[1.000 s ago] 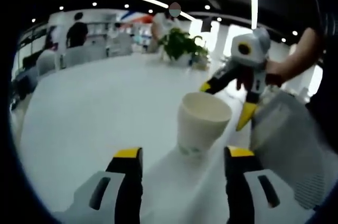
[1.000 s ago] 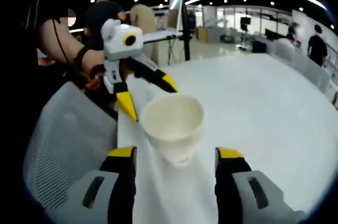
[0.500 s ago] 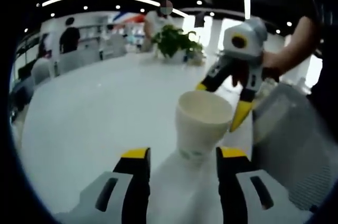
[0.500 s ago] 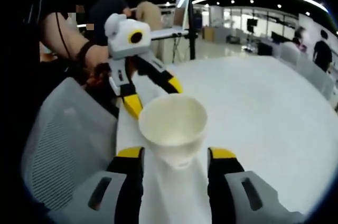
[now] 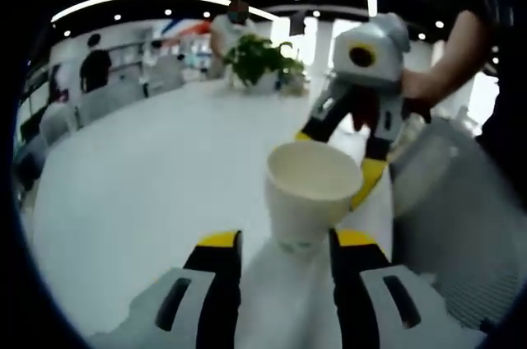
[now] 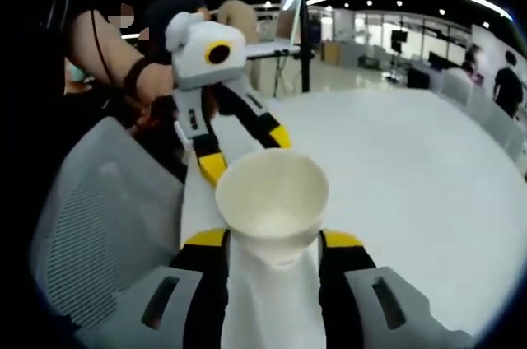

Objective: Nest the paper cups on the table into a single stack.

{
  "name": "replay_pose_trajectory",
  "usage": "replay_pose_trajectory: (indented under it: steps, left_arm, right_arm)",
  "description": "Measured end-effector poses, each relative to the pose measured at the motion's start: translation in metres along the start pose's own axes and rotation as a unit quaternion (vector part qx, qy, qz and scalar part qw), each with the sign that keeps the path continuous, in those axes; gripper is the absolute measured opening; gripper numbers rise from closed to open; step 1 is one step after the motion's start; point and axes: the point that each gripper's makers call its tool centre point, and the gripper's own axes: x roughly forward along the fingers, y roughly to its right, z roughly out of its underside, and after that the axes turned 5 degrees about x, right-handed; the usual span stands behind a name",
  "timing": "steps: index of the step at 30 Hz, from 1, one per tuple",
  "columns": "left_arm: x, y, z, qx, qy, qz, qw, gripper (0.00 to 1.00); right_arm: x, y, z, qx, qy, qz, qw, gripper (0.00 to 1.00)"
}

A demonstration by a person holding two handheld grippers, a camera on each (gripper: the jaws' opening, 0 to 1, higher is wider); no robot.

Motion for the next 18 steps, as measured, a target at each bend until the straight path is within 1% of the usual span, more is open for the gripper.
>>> replay_pose_trajectory:
  steps: [12,13,15,18]
  left_arm:
    - [0.007,0.010,0.001,0.041,-0.018,0.037,0.9983,0.27]
    - [0.008,0.012,0.001,0.051,-0.023,0.041,0.9976,0.26]
    - [0.009,0.011,0.001,0.058,-0.027,0.040,0.9971,0.26]
    - [0.009,0.010,0.001,0.057,-0.028,0.041,0.9972,0.26]
  right_arm:
    - [0.001,0.002,0.001,-0.006,-0.004,0.000,1.0000,0.38]
    - [0.001,0.002,0.001,-0.006,-0.004,-0.001,1.0000,0.38]
    - [0.001,0.002,0.000,-0.008,-0.004,-0.001,1.0000,0.38]
    - [0.000,0.003,0.000,-0.007,-0.004,-0.001,1.0000,0.38]
